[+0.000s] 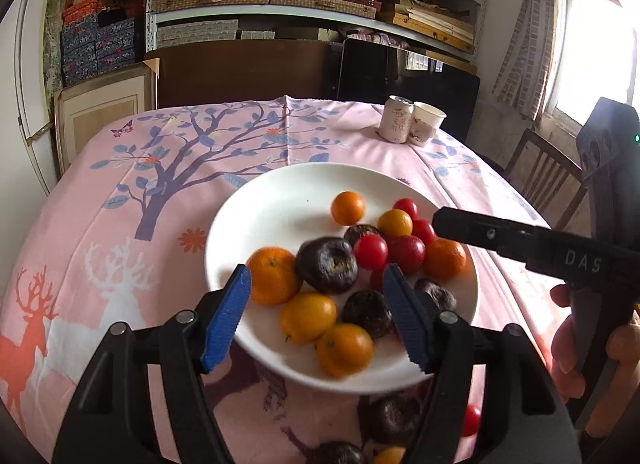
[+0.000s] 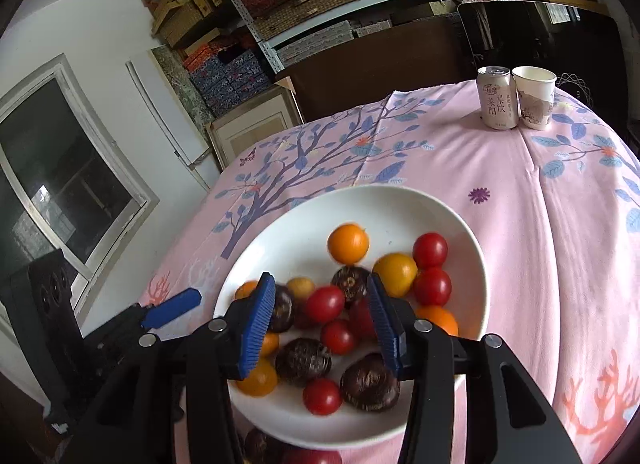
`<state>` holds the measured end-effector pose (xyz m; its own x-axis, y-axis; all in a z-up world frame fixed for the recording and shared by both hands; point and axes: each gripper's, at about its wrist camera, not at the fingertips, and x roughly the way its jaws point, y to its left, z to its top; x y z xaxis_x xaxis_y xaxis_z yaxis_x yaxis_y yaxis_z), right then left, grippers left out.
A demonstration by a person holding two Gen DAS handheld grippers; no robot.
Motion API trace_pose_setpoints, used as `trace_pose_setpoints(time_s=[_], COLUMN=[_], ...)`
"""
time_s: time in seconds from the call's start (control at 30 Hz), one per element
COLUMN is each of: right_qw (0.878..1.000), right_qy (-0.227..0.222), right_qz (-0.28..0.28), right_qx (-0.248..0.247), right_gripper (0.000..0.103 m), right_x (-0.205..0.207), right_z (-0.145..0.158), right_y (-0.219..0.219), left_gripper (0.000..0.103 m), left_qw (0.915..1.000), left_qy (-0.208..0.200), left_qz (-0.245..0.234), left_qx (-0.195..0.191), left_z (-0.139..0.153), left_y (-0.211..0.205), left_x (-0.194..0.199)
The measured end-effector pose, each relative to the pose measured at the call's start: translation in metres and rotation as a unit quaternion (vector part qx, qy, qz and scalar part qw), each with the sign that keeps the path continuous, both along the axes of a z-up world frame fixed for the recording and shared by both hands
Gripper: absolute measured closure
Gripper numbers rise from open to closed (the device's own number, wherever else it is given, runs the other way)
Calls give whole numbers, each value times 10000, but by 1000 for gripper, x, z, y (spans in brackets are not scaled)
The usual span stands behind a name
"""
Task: Organize fruits
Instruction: 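Place the dark plum and orange on the plate, open both tools, then grasp a yellow tomato with the left tool while the right tool grasps a red tomato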
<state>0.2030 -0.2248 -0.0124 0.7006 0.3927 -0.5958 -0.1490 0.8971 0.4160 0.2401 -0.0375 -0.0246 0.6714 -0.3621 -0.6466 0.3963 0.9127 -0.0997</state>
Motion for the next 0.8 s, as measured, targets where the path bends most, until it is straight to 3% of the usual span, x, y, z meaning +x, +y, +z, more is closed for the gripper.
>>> trace_pose_setpoints(time_s=[0.1, 0.3, 0.43, 0.63, 0.73, 0.8], right_qw=[9999, 9991, 9992, 9995, 9997, 9998], right_qy=[-116, 69, -29, -163, -96, -131], right_qz=[-25, -279, -286, -221, -194, -138], right_qx=[-46, 326, 280, 180, 130, 108], right_gripper=[46, 45, 43, 43, 43, 43], right_x=[-43, -87, -92, -95, -94, -96], right_z=[-13, -46, -46, -42, -44, -43], right_y=[-10, -37, -35, -31, -29, -27], left_gripper=[36, 36, 35, 53, 57, 66], left_qw=[9991, 9944, 9962, 9901, 9892, 9892], left_qy=[-78, -42, 93, 206, 551, 697], left_qz=[-316, -752, -705, -1104, -1121, -1120], left_qx=[256, 741, 511, 845, 761, 642], left_z=[-7, -38, -44, -57, -64, -67], left_y=[6, 1, 0, -20, -21, -18], left_x=[-42, -107, -112, -130, -120, -116])
